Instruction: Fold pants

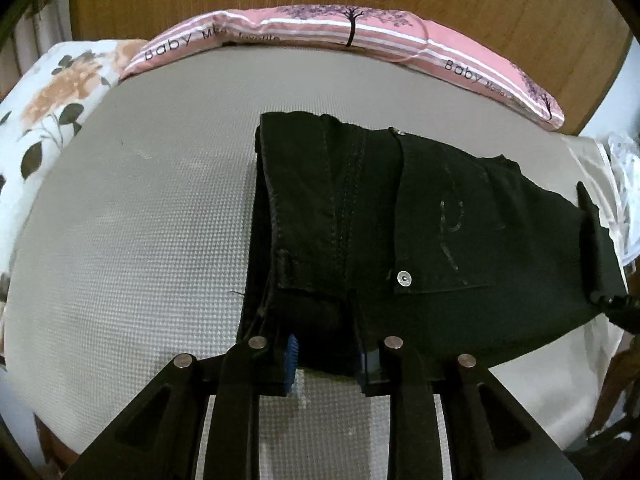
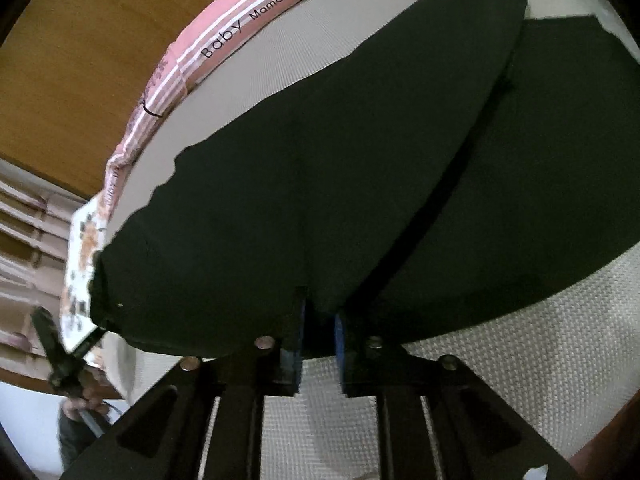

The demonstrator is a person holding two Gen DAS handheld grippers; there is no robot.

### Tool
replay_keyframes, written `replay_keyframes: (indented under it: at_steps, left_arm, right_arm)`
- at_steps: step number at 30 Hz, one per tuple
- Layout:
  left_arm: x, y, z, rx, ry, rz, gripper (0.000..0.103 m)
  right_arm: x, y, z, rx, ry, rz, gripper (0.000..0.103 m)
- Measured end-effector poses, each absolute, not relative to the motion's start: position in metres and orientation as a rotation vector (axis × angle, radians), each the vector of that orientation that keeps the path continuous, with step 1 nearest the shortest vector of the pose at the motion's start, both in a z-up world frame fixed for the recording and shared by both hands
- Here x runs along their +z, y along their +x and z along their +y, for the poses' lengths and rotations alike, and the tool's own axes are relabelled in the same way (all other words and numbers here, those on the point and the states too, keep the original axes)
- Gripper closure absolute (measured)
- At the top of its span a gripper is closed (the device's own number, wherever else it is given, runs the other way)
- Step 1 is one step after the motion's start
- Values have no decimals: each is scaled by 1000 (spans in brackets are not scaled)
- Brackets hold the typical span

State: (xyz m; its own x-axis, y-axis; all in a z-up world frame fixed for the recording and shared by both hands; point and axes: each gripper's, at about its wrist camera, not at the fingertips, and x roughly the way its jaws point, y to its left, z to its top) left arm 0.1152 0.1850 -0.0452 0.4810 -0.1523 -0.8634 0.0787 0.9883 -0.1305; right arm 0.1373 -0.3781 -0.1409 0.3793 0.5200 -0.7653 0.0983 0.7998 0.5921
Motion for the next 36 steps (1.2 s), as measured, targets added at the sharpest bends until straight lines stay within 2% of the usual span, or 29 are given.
replay_keyframes:
  at_steps: [1,3,4,6,17,23,29,34,36]
  left_arm:
    - [-43,114,186,-138,-84,1060,77]
    - [-38,112,189,-142,-109,1059,73]
    - [-34,109,192,-154,-131,1054,72]
    - [-27,104,195,-165,-149,1048,66]
    - [6,68,190,-123,-77,975,66]
    - [10,76,109,-344,-20,953,66]
    - [-9,85,7,-568,99,994,66]
    - [-25,77,-66,-711,242,990,66]
    - [-30,72,-90,-766,284,995,66]
  right_arm:
    - [-141,138,-380,294,633,1168,83]
    - [-139,140,-390,284,657,1149,65]
    - [-137,140,-394,273,665,1137,62]
    - [-136,146,-408,251,678,1114,61]
    - [-157,200,-507,98,794,1033,63]
    - [-158,243,-553,13,781,1000,63]
    - [-158,283,-580,-23,802,1010,62]
    - [-160,310,-593,-18,830,1032,75]
    - [-161,313,-598,-26,836,1041,90]
